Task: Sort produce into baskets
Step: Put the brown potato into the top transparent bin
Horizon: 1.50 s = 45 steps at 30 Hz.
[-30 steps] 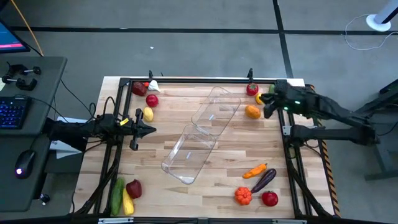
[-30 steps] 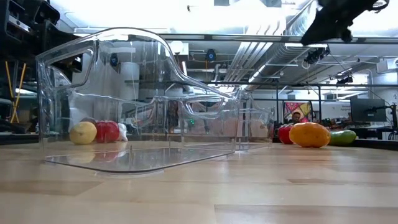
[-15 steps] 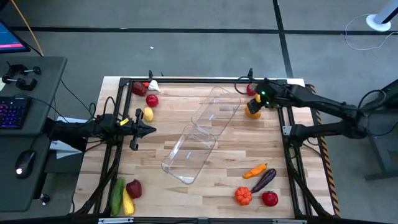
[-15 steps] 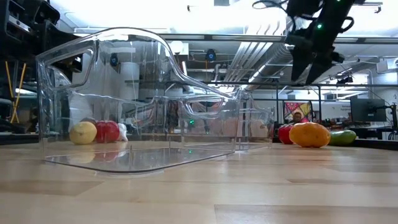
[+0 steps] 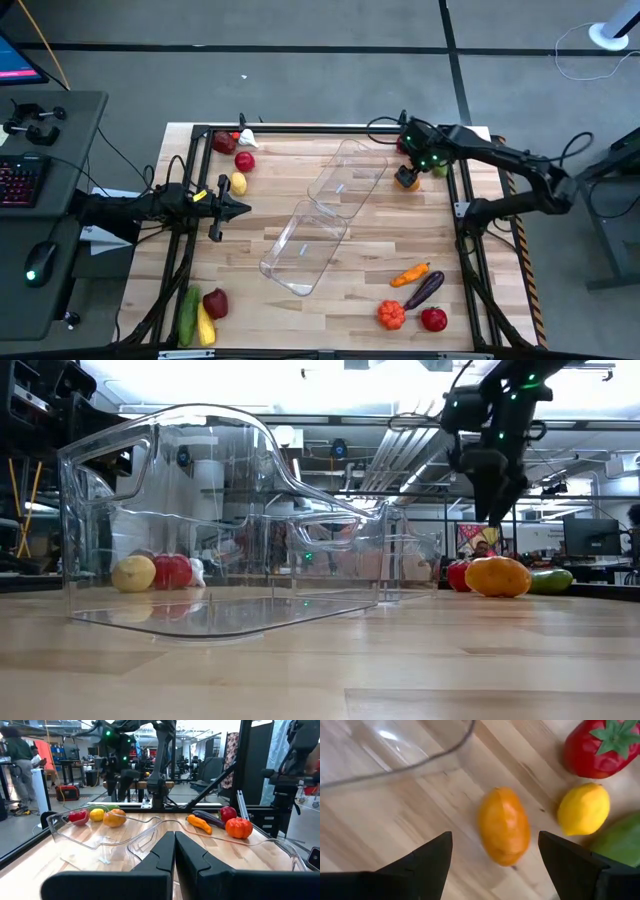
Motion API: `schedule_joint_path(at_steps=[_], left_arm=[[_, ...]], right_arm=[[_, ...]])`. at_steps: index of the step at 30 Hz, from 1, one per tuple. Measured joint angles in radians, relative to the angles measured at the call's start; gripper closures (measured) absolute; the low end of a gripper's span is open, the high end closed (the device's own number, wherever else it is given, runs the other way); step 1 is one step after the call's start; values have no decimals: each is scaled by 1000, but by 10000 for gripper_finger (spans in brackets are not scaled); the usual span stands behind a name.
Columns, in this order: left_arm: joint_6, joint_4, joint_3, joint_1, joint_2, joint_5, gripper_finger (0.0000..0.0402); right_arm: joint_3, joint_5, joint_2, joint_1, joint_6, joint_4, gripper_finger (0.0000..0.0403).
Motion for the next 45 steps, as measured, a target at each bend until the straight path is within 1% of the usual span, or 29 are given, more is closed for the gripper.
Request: schedule_joint_path(at_steps=[6,14,16,20,23,28,32,35,41,45], left_arm=[[0,0,0,0,0,0,401],[0,0,0,0,0,0,401],[0,0,0,0,0,0,401],[0,0,0,0,0,0,401],[0,0,0,0,0,0,401],[0,0,0,0,0,0,401],[0,0,0,0,0,0,401],[0,0,0,0,0,0,401],[0,0,0,0,0,0,401],[0,0,0,0,0,0,401]], right_arm=[[0,27,71,-33,-170,-31,114],[0,15,131,-86,-338,-30,114],[-1,10,141,-99,-349,-20,114],[-1,-36,152,-117,-357,5,114],[-4,-43,151,-118,-382,6,114],[-93,-86,131,-118,-385,21,114],[-164,-86,107,-117,-363,90,114],[-190,-73,100,-117,-342,144,114],[-206,-63,99,-117,-337,234,114],[-206,-62,99,-117,-365,296,114]])
